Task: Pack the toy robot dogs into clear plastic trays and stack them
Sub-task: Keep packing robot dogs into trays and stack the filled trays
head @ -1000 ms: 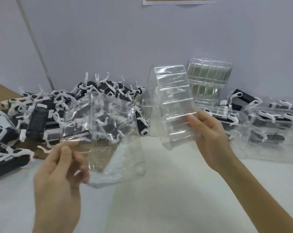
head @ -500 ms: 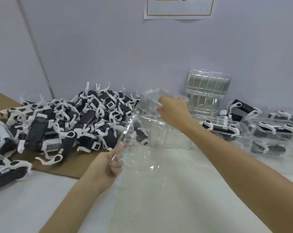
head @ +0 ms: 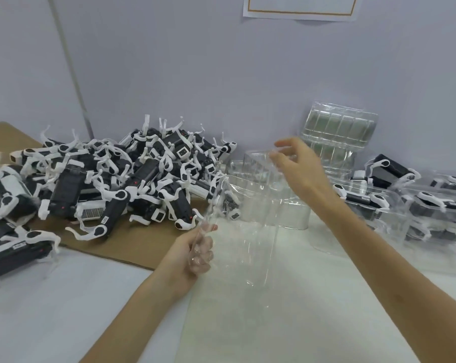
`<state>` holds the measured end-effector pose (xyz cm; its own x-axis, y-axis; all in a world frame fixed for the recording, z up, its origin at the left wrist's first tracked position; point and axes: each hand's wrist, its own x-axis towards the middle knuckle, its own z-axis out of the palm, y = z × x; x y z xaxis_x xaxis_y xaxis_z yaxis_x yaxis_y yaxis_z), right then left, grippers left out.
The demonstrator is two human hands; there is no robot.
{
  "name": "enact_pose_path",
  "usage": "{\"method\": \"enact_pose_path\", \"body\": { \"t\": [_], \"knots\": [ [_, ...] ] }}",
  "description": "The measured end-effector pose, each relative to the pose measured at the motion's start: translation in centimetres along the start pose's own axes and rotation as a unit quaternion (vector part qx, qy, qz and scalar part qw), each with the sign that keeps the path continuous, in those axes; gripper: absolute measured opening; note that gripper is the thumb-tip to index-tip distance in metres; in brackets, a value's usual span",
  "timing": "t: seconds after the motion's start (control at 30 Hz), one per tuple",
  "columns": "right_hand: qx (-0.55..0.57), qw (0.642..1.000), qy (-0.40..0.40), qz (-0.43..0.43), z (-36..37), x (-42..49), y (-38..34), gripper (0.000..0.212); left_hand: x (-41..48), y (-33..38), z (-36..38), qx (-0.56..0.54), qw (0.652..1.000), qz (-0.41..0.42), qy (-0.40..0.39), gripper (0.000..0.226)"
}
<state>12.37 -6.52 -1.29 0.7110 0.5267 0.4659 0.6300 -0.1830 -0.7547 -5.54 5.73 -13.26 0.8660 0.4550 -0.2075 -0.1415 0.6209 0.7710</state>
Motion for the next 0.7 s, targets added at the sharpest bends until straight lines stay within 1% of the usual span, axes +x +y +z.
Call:
{"method": "enact_pose_path", "body": {
  "t": [0.03, 0.1, 0.17, 0.23, 0.3, 0.37, 0.4, 0.47, 0.5, 0.57, 0.63, 0.7],
  "knots": [
    [0.042, 0.999, 0.001, 0.004, -0.8, -2.0, -0.2, 0.035, -0.1, -0.2, 0.1, 0.009, 1.000, 0.015, 0.004, 0.019],
    [0.089, 0.996, -0.001, 0.024, -2.0, -5.9, 0.2, 0.053, -0.3, -0.3, 0.6, 0.008, 0.999, 0.034, 0.004, 0.020],
    [0.084, 0.994, -0.027, 0.064, -2.2, -9.7, 1.6, 0.067, -0.3, -0.5, 1.1, -0.013, 0.999, 0.043, -0.009, 0.022],
    [0.063, 0.988, -0.078, 0.117, -1.4, -12.6, 3.3, 0.074, -0.4, -0.9, 1.6, -0.015, 0.999, 0.045, -0.017, 0.018],
    [0.102, 0.972, -0.116, 0.175, -0.5, -14.1, 4.7, 0.070, -0.5, -1.5, 1.8, 0.002, 0.998, 0.043, -0.035, 0.015],
    [0.162, 0.958, -0.127, 0.199, 0.0, -14.8, 5.3, 0.060, -0.5, -2.0, 1.7, 0.037, 0.997, 0.039, -0.051, 0.016],
    [0.173, 0.957, -0.124, 0.195, 0.0, -14.8, 5.5, 0.058, -0.5, -2.0, 1.7, 0.063, 0.996, 0.042, -0.056, 0.016],
    [0.173, 0.963, -0.109, 0.175, -0.2, -14.9, 5.7, 0.060, -0.6, -2.1, 1.7, 0.105, 0.991, 0.061, -0.060, 0.017],
    [0.171, 0.966, -0.105, 0.164, -0.5, -14.8, 5.8, 0.061, -0.6, -2.0, 1.7, 0.118, 0.988, 0.076, -0.059, 0.018],
    [0.171, 0.968, -0.102, 0.150, -1.2, -14.7, 6.0, 0.056, -0.8, -1.8, 1.6, 0.135, 0.984, 0.108, -0.048, 0.020],
    [0.172, 0.970, -0.099, 0.139, -2.1, -14.3, 6.2, 0.054, -0.9, -1.5, 1.4, 0.140, 0.979, 0.146, -0.020, 0.019],
    [0.168, 0.974, -0.084, 0.125, -3.0, -14.0, 6.4, 0.050, -0.8, -1.0, 1.0, 0.129, 0.975, 0.180, 0.032, 0.025]
  ]
}}
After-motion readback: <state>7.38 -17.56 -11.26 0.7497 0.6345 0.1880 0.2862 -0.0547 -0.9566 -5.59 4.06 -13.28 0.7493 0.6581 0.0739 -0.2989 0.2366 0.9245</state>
